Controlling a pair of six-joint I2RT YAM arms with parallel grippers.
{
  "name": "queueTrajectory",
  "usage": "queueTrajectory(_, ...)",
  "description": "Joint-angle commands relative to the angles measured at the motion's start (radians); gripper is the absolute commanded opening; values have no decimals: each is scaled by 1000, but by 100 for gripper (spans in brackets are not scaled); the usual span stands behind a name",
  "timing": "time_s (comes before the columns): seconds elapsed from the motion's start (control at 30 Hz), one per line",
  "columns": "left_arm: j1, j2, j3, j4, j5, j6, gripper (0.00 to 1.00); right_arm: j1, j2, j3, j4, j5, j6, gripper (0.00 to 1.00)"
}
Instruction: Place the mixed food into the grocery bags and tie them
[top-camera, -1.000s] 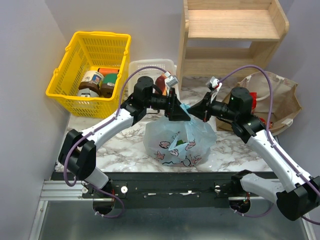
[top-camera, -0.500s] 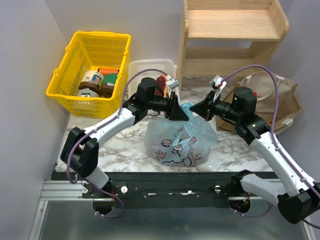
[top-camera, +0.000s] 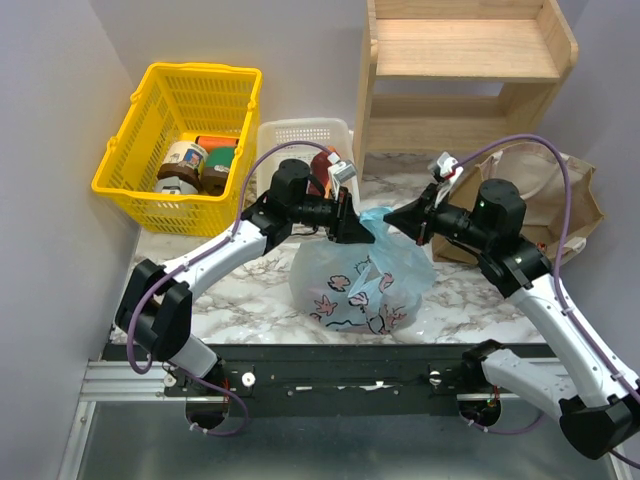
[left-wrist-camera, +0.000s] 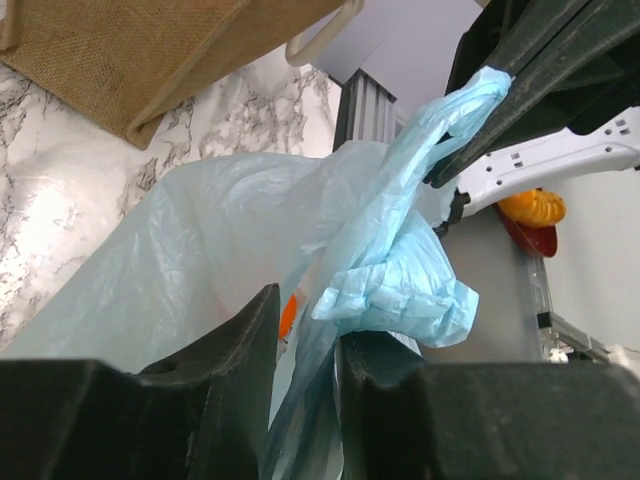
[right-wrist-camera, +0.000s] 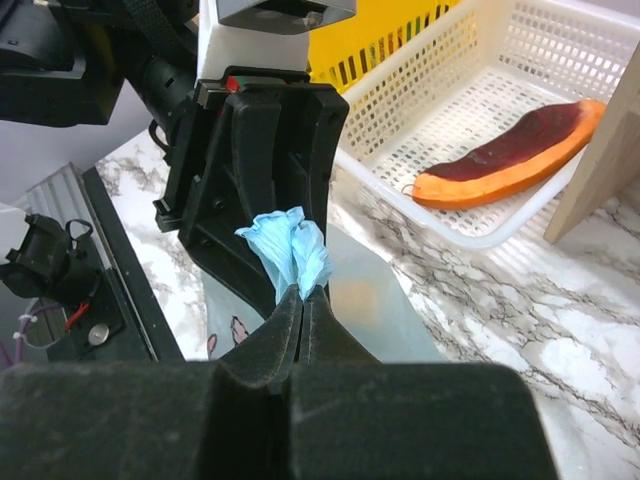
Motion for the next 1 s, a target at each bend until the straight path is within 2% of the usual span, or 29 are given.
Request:
queueTrajectory(0.0, 5, -27, -23, 70, -13, -37, 26, 14, -59, 14, -4, -22, 19, 1)
queueTrajectory(0.17, 5, -20, -62, 197, 16, -151, 18, 52, -55, -20, -30, -40, 36, 1)
queueTrajectory(0.2, 5, -20, -63, 216, 22, -157, 12, 64, -62, -32, -23, -33, 44, 1)
queueTrajectory(0.47, 11, -8, -83, 250, 9, -198, 0, 205, -47, -130, -21, 16, 56, 1)
queueTrajectory(0.67, 33, 1, -83, 244, 2, -215, 0, 270, -6, -192, -41, 68, 51, 1)
queueTrajectory(0.87, 36, 9, -74, 216, 28, -208, 0, 273, 70, -199, -70, 167, 45, 1)
queueTrajectory(0.97, 37, 15, -45, 133, 53, -171, 0, 273, 76, -184, -87, 194, 25, 1)
